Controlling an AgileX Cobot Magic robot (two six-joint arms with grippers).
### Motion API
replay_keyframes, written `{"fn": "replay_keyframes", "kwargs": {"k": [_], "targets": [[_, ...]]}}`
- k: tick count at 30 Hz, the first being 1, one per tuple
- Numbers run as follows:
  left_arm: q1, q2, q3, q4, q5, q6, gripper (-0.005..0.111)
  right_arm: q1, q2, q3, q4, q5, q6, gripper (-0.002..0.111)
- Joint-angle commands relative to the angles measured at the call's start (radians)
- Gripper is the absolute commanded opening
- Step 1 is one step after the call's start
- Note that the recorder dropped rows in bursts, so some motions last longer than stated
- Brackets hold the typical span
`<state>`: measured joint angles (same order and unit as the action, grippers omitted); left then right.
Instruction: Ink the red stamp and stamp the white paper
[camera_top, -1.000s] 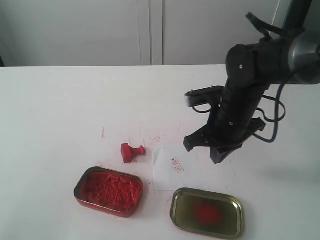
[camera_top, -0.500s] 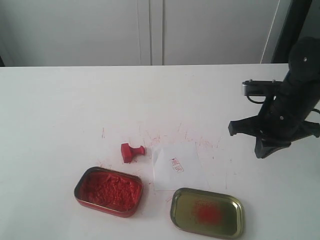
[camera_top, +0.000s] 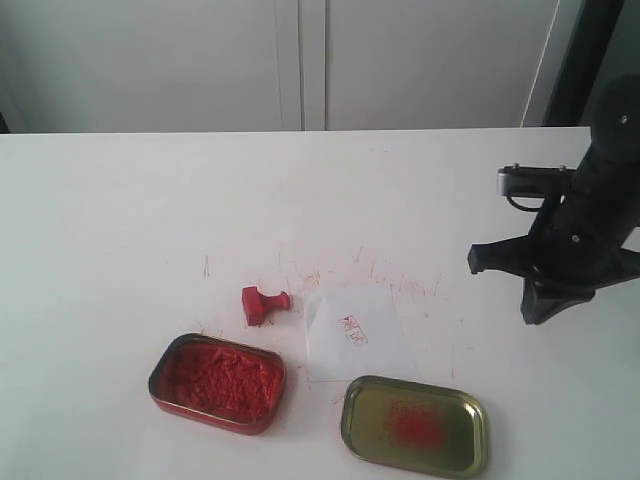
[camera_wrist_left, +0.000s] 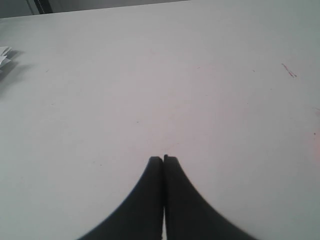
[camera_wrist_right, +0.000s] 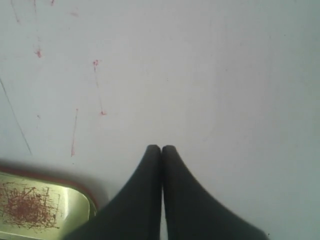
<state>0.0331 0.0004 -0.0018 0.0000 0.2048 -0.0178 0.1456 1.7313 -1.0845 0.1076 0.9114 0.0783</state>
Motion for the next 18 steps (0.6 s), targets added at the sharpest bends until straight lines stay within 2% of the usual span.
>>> {"fn": "replay_keyframes", "kwargs": {"k": [1, 18], "targets": [[-0.006, 0.0, 0.002, -0.006, -0.002, -0.004, 0.0, -0.006, -0.009, 0.008, -0.001, 0.032, 0.009, 0.0], [-0.006, 0.0, 0.002, -0.006, -0.002, -0.004, 0.0, -0.006, -0.219, 0.05, -0.08, -0.001, 0.038, 0.0]]}}
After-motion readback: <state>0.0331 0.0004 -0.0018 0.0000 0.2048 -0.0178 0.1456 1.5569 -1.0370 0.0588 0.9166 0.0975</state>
